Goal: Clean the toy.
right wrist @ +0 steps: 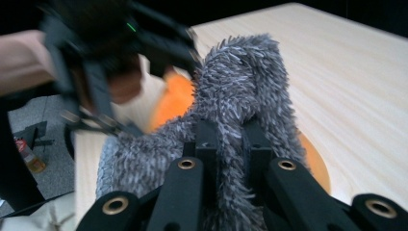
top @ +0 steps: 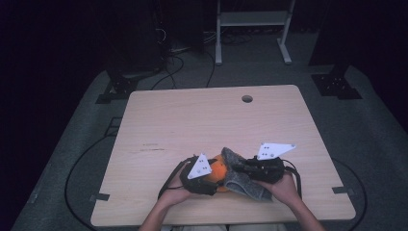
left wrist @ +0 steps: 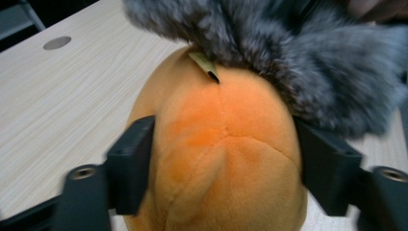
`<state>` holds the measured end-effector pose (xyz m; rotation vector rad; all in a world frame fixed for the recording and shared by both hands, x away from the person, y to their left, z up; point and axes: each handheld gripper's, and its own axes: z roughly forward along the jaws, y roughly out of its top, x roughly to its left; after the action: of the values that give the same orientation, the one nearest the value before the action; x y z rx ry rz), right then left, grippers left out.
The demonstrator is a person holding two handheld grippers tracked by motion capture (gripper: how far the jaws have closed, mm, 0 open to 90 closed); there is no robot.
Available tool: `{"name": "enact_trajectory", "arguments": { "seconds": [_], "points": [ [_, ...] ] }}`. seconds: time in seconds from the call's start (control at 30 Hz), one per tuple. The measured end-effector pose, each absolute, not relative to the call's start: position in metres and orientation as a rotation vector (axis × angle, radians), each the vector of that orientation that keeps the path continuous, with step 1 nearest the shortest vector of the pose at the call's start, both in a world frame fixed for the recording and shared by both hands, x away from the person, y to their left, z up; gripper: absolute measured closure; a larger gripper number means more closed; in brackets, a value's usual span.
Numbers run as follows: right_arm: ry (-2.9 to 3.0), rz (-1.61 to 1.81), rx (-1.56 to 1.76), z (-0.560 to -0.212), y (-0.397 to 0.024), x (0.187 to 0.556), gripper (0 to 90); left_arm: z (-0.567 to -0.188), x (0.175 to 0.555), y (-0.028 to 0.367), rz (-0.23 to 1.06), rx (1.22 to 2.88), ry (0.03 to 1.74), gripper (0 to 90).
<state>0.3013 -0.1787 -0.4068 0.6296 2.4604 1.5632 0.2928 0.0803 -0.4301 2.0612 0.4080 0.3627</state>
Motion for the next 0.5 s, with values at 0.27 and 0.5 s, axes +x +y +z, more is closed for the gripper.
{"name": "enact_trajectory", "arguments": {
  "seconds": [0.27, 0.5],
  "points": [
    [2.446, 1.563, 0.585, -0.393, -0.177, 0.293, 80.7, -0.429, 0.287, 0.07, 0.424, 2.069, 0.367, 34.0],
    [2.47, 1.514, 0.615, -0.399, -0.177, 0.301, 80.7, -0.432, 0.284, 0.073, 0.43, 2.096, 0.315, 36.2]
  ]
}}
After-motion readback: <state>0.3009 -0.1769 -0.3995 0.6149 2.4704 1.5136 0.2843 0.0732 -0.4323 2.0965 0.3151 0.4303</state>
